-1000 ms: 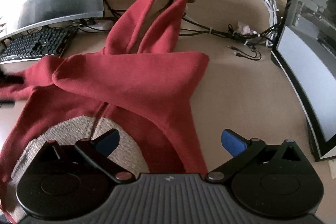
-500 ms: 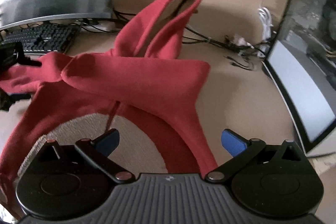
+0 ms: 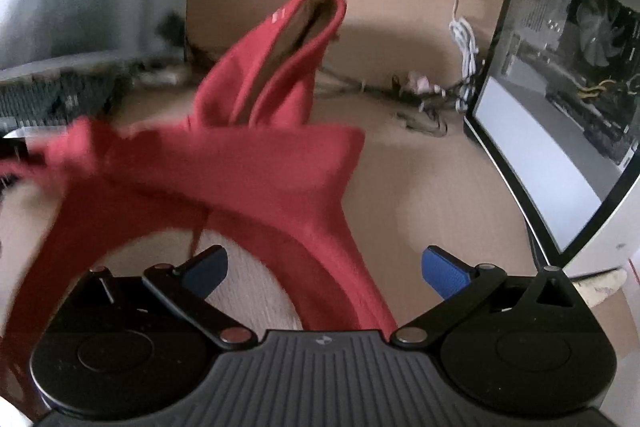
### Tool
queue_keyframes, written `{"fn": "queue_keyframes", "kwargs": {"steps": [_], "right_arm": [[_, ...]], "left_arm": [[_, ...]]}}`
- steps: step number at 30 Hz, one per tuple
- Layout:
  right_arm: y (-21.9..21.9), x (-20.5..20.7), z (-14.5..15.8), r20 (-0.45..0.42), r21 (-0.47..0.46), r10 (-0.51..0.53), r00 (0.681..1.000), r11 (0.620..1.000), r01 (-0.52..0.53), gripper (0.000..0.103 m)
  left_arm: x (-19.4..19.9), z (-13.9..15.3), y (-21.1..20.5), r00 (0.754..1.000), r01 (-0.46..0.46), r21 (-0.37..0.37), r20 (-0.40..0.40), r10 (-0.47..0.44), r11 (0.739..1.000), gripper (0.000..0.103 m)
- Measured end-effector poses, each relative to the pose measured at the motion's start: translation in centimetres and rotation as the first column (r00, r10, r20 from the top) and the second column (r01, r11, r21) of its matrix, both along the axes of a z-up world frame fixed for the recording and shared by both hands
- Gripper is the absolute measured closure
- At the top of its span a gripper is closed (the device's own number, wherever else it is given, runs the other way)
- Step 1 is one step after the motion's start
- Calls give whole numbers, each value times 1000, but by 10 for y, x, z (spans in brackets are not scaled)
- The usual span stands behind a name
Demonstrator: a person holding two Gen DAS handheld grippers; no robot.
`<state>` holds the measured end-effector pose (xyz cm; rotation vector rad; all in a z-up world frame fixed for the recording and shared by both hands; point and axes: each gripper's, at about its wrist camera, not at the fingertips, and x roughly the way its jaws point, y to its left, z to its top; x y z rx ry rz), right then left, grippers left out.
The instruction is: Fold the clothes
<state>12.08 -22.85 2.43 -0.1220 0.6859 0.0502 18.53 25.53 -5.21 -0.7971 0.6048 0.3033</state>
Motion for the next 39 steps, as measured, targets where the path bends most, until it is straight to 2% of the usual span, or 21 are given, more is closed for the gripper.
{"fn": "queue_keyframes", "kwargs": {"steps": [1,4,7,10,12,14,17,18,19,20,24,25,29,31,33,35,36,37,39], "right_arm": [[-5,2,6,19,27,-8,1000,1000,8,0],[-21,10,24,75,105,-38,996,994,30,0],[-38,21,31,111,131,-96,989,988,81,0],[-61,27,33,129,188,-136,982,976,111,0],[-77,30,29,131,231,-155,979,965,122,0],[-91,33,22,120,268,-169,978,954,132,0],[-110,40,11,91,321,-172,981,937,135,0],[-114,44,9,85,335,-166,983,933,128,0],[-118,48,7,80,344,-153,985,932,117,0],[-120,52,6,75,347,-136,988,932,102,0],[-122,67,2,65,326,-61,996,945,36,0],[-120,70,1,62,319,-42,997,947,20,0],[-108,86,-3,40,336,54,998,940,-65,0],[-99,98,-5,34,403,133,991,905,-135,0],[-89,115,-12,36,476,225,974,853,-215,0],[-74,136,-23,4,507,294,956,823,-256,14],[-67,147,-28,-27,506,316,949,823,-259,28],[-60,157,-34,-58,505,333,941,823,-260,39],[-52,170,-44,-104,512,350,931,822,-252,50]], "left_arm": [[0,0,-3,1000,17,30,-13,-16,999,79],[-2,8,-9,997,70,135,-31,-67,988,83],[-1,31,-20,994,104,217,-5,-105,971,85],[-2,71,-48,983,146,332,58,-174,932,85],[1,94,-82,961,207,397,86,-261,894,85],[8,106,-125,926,295,435,90,-367,851,85],[18,125,-188,852,415,491,86,-517,766,85],[21,131,-210,822,452,510,82,-564,732,80],[24,138,-231,789,486,527,78,-609,697,68],[31,130,-251,744,558,509,42,-667,655,61],[30,94,-302,639,694,511,-110,-761,508,40],[29,91,-301,640,699,500,-121,-759,511,33],[24,80,-291,657,710,454,-152,-738,539,19],[22,74,-286,664,714,430,-167,-728,552,11],[18,69,-283,669,716,421,-185,-720,557,10],[15,66,-285,661,722,437,-203,-722,537,10],[15,65,-289,651,727,449,-210,-729,520,10],[16,63,-295,639,732,468,-219,-737,495,10],[19,60,-307,627,733,513,-253,-737,447,10]]}}
